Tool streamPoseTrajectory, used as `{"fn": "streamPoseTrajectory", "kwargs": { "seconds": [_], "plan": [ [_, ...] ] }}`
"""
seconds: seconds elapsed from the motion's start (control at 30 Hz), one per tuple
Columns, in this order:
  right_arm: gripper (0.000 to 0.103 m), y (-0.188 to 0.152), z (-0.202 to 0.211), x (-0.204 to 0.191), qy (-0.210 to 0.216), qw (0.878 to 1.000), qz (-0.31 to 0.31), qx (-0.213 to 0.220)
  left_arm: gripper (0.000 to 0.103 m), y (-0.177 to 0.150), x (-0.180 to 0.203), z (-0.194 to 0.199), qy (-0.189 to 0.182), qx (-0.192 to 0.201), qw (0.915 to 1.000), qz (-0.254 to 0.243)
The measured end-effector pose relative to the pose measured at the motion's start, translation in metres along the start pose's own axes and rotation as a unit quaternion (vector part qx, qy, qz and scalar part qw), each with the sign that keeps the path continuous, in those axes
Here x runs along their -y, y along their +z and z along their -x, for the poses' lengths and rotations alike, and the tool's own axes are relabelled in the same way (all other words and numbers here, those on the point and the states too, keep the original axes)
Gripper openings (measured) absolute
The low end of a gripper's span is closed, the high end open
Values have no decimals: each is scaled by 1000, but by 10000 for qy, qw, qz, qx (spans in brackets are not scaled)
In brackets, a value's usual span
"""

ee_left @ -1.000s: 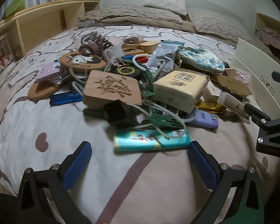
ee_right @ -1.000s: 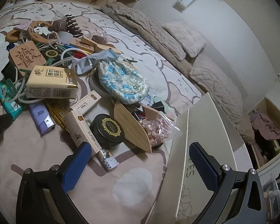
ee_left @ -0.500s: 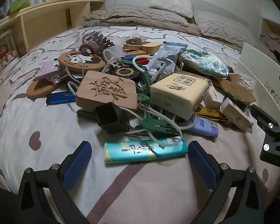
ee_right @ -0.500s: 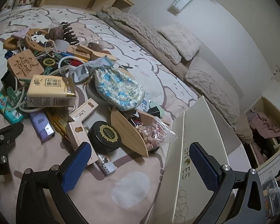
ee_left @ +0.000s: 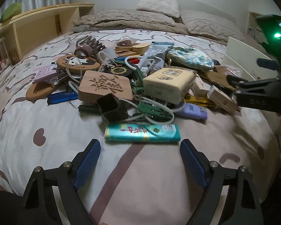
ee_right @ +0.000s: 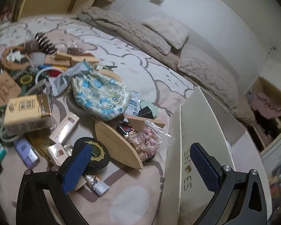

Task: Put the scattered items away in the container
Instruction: 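Move the left tool toward the teal tube box while the right tool approaches the white box, then close the left gripper on the teal-and-blue tube box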

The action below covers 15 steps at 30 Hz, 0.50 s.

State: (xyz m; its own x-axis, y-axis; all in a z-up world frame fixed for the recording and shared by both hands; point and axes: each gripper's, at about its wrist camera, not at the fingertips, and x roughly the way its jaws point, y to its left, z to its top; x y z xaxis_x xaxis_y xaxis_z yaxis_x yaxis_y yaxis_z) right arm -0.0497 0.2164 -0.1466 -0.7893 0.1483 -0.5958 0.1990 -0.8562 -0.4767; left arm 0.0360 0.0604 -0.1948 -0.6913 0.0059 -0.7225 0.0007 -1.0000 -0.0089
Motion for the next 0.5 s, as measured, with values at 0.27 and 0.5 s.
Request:
{"fn": "streamPoseTrajectory", "kwargs": {
  "seconds": [0.27, 0.5],
  "plan": [
    [103, 0, -3, -9, 252, 9993, 244, 140, 86, 0, -7, 4, -289, -161, 9994, -103],
    [103, -6, 11, -30, 470, 9943, 874, 398, 102, 3, -2, -2, -257, -140, 9996, 39]
  ]
}}
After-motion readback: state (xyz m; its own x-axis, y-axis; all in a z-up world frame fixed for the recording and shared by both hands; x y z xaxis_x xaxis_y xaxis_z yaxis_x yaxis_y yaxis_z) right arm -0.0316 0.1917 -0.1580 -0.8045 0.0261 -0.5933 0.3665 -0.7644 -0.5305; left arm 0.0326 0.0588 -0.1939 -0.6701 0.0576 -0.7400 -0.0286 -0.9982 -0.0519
